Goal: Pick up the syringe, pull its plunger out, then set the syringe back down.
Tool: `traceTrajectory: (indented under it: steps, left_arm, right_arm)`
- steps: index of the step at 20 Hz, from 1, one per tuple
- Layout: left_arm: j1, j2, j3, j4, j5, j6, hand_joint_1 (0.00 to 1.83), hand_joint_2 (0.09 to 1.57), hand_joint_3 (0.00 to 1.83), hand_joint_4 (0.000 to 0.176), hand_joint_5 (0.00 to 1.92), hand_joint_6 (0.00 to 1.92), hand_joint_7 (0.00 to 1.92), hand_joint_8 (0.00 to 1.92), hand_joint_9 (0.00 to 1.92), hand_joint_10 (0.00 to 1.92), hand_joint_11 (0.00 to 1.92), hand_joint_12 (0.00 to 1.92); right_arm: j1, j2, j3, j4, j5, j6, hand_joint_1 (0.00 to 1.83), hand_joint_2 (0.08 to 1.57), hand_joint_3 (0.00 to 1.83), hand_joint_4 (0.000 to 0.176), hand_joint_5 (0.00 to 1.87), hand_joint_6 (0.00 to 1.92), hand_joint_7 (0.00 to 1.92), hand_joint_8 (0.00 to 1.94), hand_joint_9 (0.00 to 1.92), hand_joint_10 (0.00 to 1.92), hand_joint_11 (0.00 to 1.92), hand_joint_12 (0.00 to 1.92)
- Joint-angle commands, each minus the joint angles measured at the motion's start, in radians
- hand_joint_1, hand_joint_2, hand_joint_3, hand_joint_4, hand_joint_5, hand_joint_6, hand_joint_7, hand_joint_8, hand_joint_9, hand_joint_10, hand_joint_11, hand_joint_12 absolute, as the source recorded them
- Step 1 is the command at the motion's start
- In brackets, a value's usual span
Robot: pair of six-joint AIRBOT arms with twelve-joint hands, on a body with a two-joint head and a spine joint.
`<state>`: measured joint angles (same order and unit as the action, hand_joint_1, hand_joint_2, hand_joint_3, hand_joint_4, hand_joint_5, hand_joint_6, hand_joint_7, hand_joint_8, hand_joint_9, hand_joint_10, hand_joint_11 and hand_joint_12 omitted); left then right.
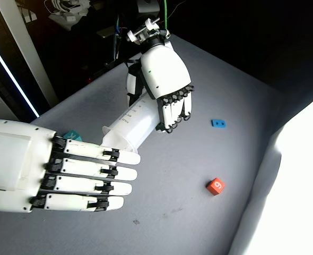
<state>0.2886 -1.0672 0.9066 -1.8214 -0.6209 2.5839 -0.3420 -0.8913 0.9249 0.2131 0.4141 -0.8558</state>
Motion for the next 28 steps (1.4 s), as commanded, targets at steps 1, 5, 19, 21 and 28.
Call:
traceTrajectory:
  steps: [1, 5, 19, 21, 28]
  left_arm:
    - [-0.023, 0.010, -0.004, 0.053, 0.004, -0.001, 1.15, 1.24, 0.00, 0.012, 0.75, 1.40, 0.78, 1.26, 0.88, 0.60, 0.56, 1.15]
    - [-0.032, 0.010, -0.003, 0.052, -0.002, -0.001, 1.16, 1.22, 0.00, 0.010, 0.77, 1.37, 0.80, 1.22, 0.90, 0.59, 0.56, 1.17]
    - [-0.035, 0.010, 0.002, 0.043, -0.002, 0.016, 1.16, 1.23, 0.00, 0.009, 0.74, 1.41, 0.80, 1.23, 0.90, 0.55, 0.56, 1.14]
    - [-0.035, 0.010, 0.002, 0.047, -0.002, 0.016, 1.16, 1.23, 0.00, 0.015, 0.75, 1.38, 0.79, 1.25, 0.91, 0.55, 0.56, 1.15]
    - [-0.030, 0.010, 0.000, 0.047, -0.002, 0.024, 1.15, 1.23, 0.00, 0.018, 0.75, 1.37, 0.79, 1.27, 0.84, 0.67, 0.55, 1.16]
  right_arm:
    - [0.006, -0.001, 0.005, -0.005, 0.121, 0.008, 1.11, 0.86, 0.00, 0.000, 0.05, 0.01, 0.09, 0.00, 0.12, 0.00, 0.00, 0.51]
    - [-0.006, -0.052, 0.037, 0.004, 0.129, -0.011, 1.08, 0.86, 0.00, 0.000, 0.04, 0.00, 0.08, 0.00, 0.10, 0.00, 0.00, 0.46]
    - [-0.039, -0.174, 0.144, 0.046, 0.210, -0.054, 1.16, 1.00, 0.00, 0.000, 0.34, 0.02, 0.46, 0.02, 0.49, 0.04, 0.00, 1.09]
    - [-0.045, -0.174, 0.144, 0.045, 0.211, -0.055, 1.15, 1.05, 0.00, 0.000, 0.50, 0.04, 0.62, 0.04, 0.60, 0.06, 0.02, 1.20]
    - [-0.054, -0.174, 0.144, 0.045, 0.212, -0.065, 1.35, 1.17, 0.00, 0.000, 0.84, 1.30, 0.91, 1.05, 0.78, 1.27, 0.50, 1.26]
